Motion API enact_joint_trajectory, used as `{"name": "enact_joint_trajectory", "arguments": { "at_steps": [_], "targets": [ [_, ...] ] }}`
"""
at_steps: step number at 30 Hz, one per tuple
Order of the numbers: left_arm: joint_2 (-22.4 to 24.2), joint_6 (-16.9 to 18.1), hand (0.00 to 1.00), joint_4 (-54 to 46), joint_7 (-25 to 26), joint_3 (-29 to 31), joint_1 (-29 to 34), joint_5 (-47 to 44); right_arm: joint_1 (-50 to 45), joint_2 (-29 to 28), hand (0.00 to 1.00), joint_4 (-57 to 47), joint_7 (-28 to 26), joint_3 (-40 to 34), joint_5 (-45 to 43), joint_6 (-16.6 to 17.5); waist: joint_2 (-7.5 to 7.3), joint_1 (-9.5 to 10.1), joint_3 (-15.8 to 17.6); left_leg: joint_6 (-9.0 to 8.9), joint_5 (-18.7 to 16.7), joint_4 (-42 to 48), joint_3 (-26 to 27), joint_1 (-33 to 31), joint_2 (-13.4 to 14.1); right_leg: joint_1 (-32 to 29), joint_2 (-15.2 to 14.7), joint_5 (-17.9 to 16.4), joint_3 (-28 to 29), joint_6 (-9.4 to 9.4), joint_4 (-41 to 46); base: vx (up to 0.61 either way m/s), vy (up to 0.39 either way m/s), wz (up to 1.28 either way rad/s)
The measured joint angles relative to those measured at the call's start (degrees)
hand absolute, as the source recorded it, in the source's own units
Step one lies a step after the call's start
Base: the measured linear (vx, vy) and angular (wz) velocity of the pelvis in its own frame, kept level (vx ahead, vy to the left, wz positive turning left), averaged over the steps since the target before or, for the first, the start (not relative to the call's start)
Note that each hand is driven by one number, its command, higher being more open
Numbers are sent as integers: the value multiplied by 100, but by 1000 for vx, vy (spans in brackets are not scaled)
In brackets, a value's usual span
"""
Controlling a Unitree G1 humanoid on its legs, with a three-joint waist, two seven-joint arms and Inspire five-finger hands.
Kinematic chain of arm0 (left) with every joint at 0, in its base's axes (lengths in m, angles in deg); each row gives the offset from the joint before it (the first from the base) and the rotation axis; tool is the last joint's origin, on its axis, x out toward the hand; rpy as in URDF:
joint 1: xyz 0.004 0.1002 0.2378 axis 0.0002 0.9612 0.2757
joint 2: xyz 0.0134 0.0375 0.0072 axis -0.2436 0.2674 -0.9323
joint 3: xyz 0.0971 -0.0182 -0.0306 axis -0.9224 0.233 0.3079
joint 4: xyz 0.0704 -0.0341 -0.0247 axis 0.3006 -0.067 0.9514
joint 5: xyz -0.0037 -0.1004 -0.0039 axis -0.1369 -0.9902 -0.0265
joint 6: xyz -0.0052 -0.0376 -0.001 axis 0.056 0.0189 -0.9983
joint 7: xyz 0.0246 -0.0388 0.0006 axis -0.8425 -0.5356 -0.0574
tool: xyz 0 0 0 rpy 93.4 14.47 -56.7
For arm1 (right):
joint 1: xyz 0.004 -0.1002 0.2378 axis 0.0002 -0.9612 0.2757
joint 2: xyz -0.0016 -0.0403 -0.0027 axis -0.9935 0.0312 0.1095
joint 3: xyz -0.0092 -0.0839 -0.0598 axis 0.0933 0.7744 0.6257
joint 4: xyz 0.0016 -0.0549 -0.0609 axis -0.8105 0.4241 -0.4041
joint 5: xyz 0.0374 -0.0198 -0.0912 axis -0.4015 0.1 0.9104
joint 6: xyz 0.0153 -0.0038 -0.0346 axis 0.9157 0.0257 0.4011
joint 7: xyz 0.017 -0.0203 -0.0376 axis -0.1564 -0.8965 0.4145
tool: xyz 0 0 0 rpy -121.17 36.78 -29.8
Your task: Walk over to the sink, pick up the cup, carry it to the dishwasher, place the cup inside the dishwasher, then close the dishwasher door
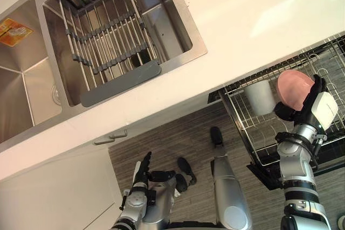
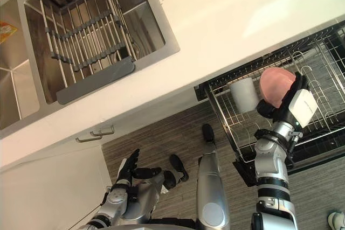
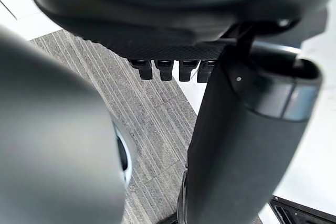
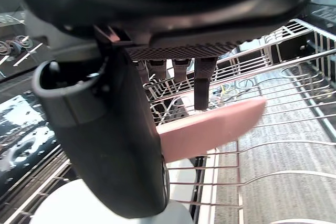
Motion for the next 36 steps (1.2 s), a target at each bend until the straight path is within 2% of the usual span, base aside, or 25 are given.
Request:
{"name": "enact_joint_trajectory", "arguments": {
  "at_steps": [7,10,11,17,18,19,24,26,29,34,36],
  "targets": [
    [166,-20,100,0,-4,13,-77,8,-646,-423,100,-999,-59,294,-14,107,-9,39,6,1,-9,64,-18,42,28,55,11,-38,-31,-11,33,7,-10,0],
    [166,-65,100,0,-4,43,-77,10,-1088,-630,100,-1591,-178,436,-59,277,-38,11,24,5,-60,133,-19,134,75,175,47,-100,-45,-21,20,0,0,0],
    [165,-81,100,0,-5,63,-77,11,-1199,-695,100,-1739,-230,442,-120,329,-101,-5,64,5,-70,136,-17,182,86,227,54,-108,-52,-33,0,0,0,0],
    [69,-197,100,3,-7,124,-37,15,-1971,-920,100,-2730,-431,427,-444,466,-251,-128,37,-10,-112,93,-10,466,121,533,88,-114,-84,-39,-107,42,-6,-4],
    [21,-210,100,1,-9,127,-18,17,-2093,-947,100,-2916,-463,428,-449,534,-361,-171,49,-19,-122,81,-11,550,136,618,105,-115,-89,-41,-132,60,-8,-3],
    [-7,-212,100,1,-10,131,-11,25,-2145,-952,100,-3016,-478,428,-453,575,-378,-194,38,-21,-124,65,-9,601,140,673,112,-119,-91,-45,-143,58,-9,-3],
    [-154,-244,100,14,-38,221,98,199,-2625,-952,100,-3899,-573,301,-463,1103,-681,-305,-86,-27,-121,-93,3,903,156,940,151,-131,-119,-53,-246,66,-7,-2],
    [-217,-249,100,12,-55,226,172,239,-2728,-956,100,-4102,-672,170,-552,1367,-782,-367,-151,-33,-122,-160,1,1075,160,1075,171,-138,-136,-41,-249,92,1,0],
    [-289,-258,100,17,-74,229,249,252,-2813,-1076,100,-4123,-778,-68,-838,1579,-876,-382,-248,-47,-116,-287,52,1273,160,1200,201,-168,-144,-63,-262,80,2,-8],
    [-308,-302,100,37,-137,357,455,341,-2988,-1522,100,-4047,-912,-752,-1567,1640,-884,-443,-569,-74,-103,-510,170,1513,160,1320,262,-187,-146,-70,-334,83,5,-12],
    [-299,-356,100,35,-175,477,579,347,-3083,-1779,100,-3865,-932,-1221,-2248,1711,-884,-524,-717,-91,-93,-646,246,1695,163,1417,286,-213,-244,-98,-327,74,-1,-16]
  ]
}}
